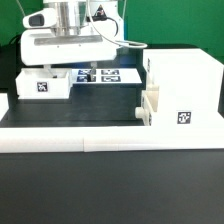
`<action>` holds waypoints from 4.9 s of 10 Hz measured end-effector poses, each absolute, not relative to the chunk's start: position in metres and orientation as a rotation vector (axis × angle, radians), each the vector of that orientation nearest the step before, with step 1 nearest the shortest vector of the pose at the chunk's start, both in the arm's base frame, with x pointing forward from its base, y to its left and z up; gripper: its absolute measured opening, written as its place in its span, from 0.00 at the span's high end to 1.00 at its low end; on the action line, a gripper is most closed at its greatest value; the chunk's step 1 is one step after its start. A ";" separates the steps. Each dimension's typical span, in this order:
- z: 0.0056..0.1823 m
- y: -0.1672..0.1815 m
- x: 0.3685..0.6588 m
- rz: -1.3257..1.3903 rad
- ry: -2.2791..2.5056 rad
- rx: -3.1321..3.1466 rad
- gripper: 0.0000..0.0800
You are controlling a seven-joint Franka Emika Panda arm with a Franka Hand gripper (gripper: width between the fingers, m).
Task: Assemble drawer
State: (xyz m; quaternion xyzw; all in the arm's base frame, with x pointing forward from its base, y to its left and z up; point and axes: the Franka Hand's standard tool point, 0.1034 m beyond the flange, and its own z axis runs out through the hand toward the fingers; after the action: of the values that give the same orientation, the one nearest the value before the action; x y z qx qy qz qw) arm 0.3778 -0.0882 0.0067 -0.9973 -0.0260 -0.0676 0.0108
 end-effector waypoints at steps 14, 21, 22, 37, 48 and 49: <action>0.006 -0.085 0.383 -0.228 -0.093 -3.114 0.95; 0.050 -0.038 0.421 -0.195 -0.286 -3.076 0.95; 0.055 -0.033 0.429 -0.196 -0.307 -3.069 0.95; 0.057 -0.014 0.489 -0.213 -0.908 -2.930 0.95; 0.058 -0.022 0.500 -0.150 -1.959 -2.451 0.95; 0.060 -0.023 0.508 -0.137 -2.002 -2.418 0.95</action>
Offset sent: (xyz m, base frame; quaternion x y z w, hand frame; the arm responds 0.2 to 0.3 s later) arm 0.0080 0.0077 0.0003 0.0046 0.0002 0.0332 0.9994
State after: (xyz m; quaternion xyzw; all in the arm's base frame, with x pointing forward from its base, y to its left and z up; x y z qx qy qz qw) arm 0.5078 -0.0226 0.0600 -0.7695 -0.6371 -0.0436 -0.0001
